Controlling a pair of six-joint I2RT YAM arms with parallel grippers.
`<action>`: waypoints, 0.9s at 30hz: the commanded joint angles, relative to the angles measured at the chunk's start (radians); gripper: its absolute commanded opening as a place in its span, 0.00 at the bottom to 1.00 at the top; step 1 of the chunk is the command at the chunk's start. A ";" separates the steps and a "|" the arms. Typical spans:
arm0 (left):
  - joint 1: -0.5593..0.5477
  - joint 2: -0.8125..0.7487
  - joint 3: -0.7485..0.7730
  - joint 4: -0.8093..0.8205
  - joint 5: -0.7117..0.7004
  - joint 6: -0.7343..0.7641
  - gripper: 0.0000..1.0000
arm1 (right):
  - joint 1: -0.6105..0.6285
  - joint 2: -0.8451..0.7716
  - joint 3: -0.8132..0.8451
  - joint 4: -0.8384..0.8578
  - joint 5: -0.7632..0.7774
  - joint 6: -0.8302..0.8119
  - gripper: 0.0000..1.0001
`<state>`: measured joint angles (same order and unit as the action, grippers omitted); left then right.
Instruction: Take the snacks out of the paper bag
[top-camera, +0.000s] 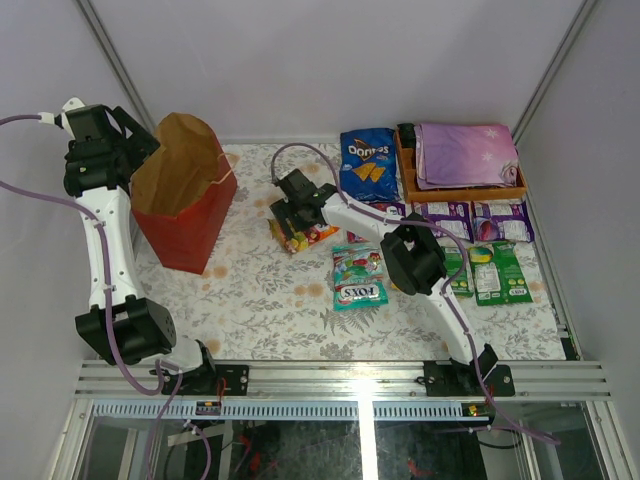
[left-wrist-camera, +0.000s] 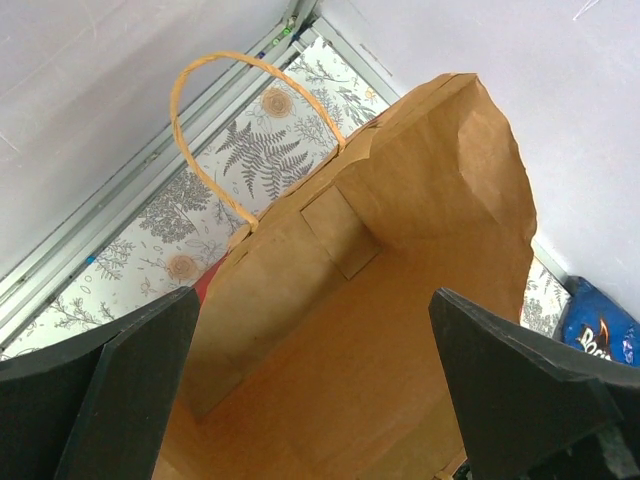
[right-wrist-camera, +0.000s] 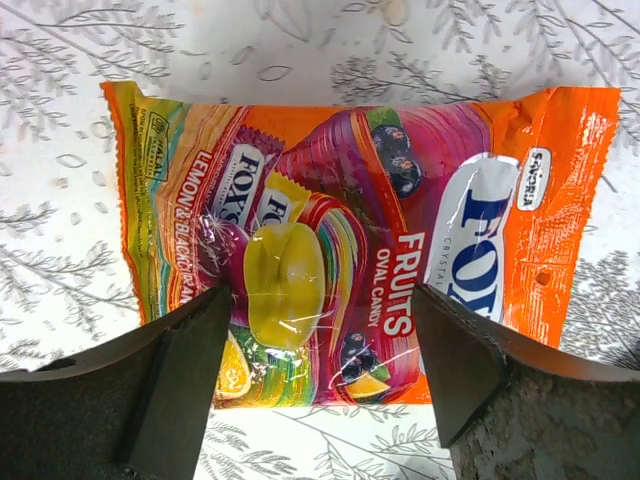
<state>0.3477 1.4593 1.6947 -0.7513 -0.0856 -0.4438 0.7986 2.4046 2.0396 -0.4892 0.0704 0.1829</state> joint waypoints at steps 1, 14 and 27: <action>-0.004 -0.022 -0.010 0.061 0.043 0.016 1.00 | 0.002 0.017 -0.016 -0.036 0.140 0.008 0.80; -0.005 -0.030 -0.013 0.060 0.071 0.024 1.00 | 0.002 0.025 0.009 -0.148 0.186 0.448 0.88; -0.004 -0.048 -0.010 0.060 0.087 0.026 1.00 | 0.002 0.070 0.045 -0.259 0.286 0.753 0.89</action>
<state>0.3477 1.4319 1.6863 -0.7425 -0.0208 -0.4419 0.7994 2.4237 2.0731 -0.6132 0.2905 0.8017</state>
